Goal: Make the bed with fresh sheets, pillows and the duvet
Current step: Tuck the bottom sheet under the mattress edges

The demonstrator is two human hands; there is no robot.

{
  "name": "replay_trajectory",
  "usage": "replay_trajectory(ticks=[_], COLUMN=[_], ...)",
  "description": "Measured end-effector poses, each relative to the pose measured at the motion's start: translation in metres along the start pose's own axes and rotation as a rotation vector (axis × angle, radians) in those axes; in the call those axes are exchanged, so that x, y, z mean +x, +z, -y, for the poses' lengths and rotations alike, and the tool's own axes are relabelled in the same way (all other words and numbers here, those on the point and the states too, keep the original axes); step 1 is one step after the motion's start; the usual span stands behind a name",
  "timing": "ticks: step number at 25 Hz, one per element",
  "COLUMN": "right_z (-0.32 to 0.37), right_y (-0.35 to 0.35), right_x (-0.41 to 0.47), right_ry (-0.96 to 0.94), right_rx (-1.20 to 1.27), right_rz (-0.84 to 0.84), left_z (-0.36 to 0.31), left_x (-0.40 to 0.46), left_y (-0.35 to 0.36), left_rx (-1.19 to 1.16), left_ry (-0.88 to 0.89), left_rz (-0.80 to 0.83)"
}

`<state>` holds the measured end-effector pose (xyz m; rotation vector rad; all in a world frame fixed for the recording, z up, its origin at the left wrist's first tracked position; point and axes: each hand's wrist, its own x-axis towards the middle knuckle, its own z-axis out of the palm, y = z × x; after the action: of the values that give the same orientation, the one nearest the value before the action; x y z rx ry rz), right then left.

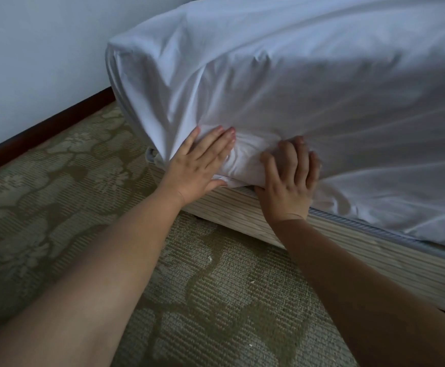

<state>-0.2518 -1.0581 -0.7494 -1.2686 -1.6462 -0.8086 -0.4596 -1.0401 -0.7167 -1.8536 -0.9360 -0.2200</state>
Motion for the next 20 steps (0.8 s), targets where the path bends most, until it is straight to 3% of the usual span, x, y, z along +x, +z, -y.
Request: replay_trajectory(ticks=[9, 13, 20], right_z=[0.027, 0.031, 0.028], right_y=[0.025, 0.032, 0.015], right_x=[0.002, 0.001, 0.002], right_ry=[0.079, 0.057, 0.056], right_rx=[0.038, 0.011, 0.053], right_rz=[-0.123, -0.143, 0.003], left_z=[-0.007, -0.002, -0.001], left_x=[0.009, 0.013, 0.003], left_y=[0.023, 0.035, 0.014], left_rx=[-0.158, -0.165, -0.204], left_ry=[-0.108, -0.076, -0.019], left_rz=[-0.081, -0.137, -0.115])
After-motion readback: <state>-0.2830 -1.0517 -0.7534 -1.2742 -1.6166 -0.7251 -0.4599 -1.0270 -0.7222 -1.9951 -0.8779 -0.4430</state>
